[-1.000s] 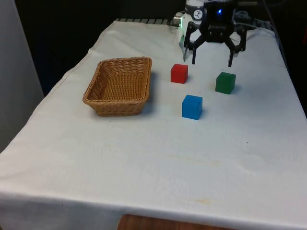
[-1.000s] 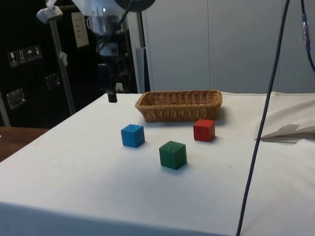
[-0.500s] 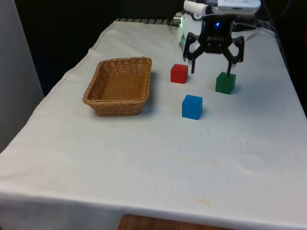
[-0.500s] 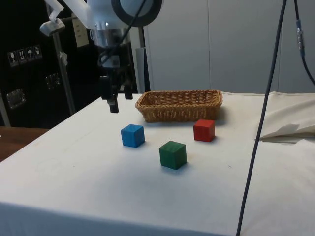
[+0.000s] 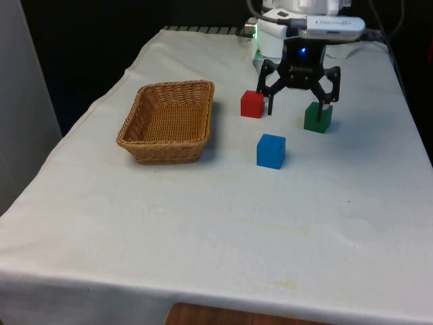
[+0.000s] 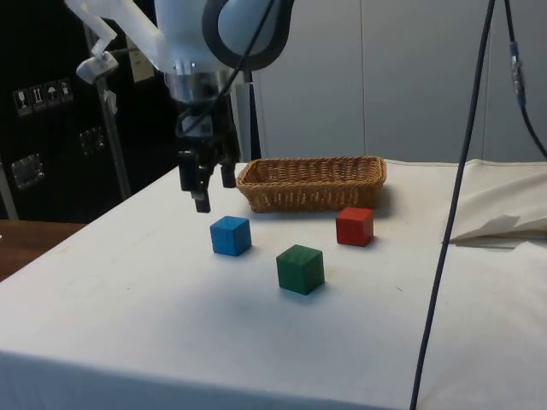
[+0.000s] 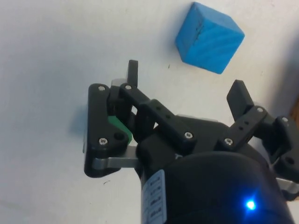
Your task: Pick up the blue cube and place it into the basket.
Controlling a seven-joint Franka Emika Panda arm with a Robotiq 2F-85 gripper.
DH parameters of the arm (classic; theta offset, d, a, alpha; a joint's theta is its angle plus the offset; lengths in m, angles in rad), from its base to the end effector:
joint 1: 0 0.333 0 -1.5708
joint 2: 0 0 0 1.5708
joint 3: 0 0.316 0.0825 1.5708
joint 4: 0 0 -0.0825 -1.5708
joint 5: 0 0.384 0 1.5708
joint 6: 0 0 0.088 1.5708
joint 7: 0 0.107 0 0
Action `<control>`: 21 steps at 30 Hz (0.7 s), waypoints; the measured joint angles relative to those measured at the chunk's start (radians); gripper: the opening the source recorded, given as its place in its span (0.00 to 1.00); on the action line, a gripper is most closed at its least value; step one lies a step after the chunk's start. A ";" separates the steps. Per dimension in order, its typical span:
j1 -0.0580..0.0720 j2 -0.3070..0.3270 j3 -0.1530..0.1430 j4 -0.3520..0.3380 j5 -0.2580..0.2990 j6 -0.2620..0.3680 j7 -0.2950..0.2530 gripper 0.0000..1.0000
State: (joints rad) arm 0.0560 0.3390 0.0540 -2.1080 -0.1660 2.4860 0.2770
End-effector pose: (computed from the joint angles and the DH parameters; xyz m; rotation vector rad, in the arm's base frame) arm 0.5806 0.0644 0.2581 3.0633 -0.0625 0.0860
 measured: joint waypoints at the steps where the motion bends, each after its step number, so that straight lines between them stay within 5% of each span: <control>1: 0.000 0.003 -0.001 -0.001 0.000 0.005 0.002 1.00; 21: -0.001 0.064 -0.034 -0.002 -0.001 0.060 0.007 1.00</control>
State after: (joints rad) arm 0.0550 0.4030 0.0200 -2.1100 -0.1670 2.5460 0.2840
